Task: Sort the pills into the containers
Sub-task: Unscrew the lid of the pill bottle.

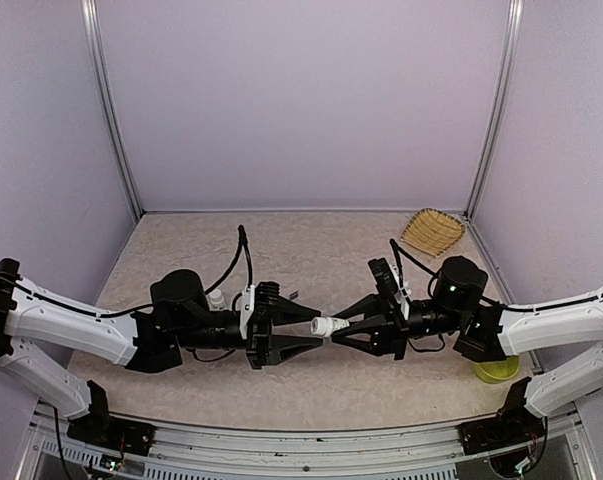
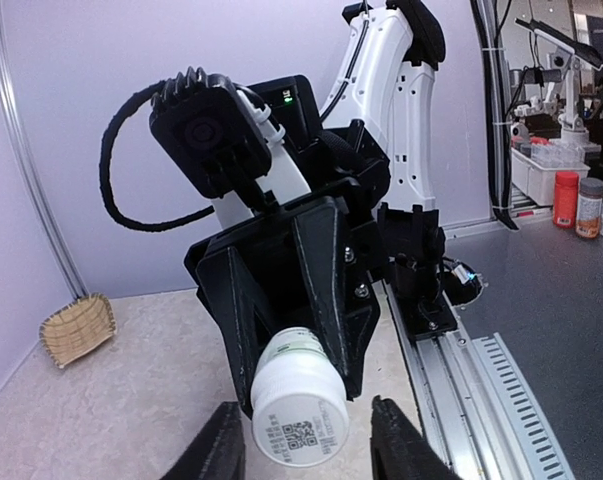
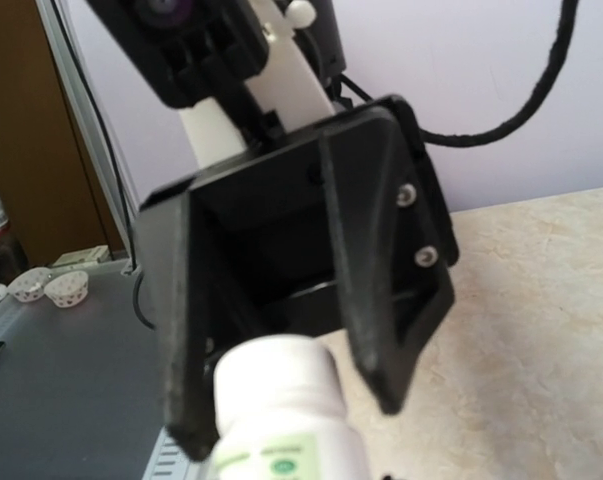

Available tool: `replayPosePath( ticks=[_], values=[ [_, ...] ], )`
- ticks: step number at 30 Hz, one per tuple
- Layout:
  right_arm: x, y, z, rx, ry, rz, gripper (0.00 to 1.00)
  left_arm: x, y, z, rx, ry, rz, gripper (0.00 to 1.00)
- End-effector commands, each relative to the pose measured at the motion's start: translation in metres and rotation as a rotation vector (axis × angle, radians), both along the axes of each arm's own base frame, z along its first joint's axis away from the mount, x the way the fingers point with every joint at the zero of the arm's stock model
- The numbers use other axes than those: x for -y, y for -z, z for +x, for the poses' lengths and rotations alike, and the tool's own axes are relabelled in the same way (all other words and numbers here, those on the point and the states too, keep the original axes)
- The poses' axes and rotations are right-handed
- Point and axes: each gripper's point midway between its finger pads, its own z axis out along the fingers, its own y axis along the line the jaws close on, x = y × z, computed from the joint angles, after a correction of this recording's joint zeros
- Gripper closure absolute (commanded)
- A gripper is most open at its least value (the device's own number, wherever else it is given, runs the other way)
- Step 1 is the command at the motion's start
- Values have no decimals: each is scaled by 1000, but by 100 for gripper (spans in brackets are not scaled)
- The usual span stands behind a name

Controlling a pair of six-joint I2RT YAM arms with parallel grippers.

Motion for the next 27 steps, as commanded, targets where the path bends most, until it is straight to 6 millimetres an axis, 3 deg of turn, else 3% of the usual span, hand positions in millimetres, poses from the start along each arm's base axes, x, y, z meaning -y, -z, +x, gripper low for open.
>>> replayPosePath(
  ticks=[1, 7, 11, 15, 22, 27],
  values=[
    [1, 2, -8, 11, -20, -2, 80, 6, -8, 3, 13, 13, -12, 66],
    [-1, 4, -7, 17, -21, -15, 78, 9, -8, 5, 3, 8, -6, 85],
    [-3, 10, -6, 20, -25, -46, 68, 11, -7, 7, -5, 2, 7, 94],
    [-2, 12, -6, 31, -26, -61, 62, 12, -3, 5, -11, 18, 25, 96],
    [0, 8, -11, 49, -40, -49, 70, 12, 0, 4, -18, 23, 29, 97],
    [2, 6, -10, 53, -29, -43, 63, 13, 2, 3, -23, 36, 36, 97]
  ],
)
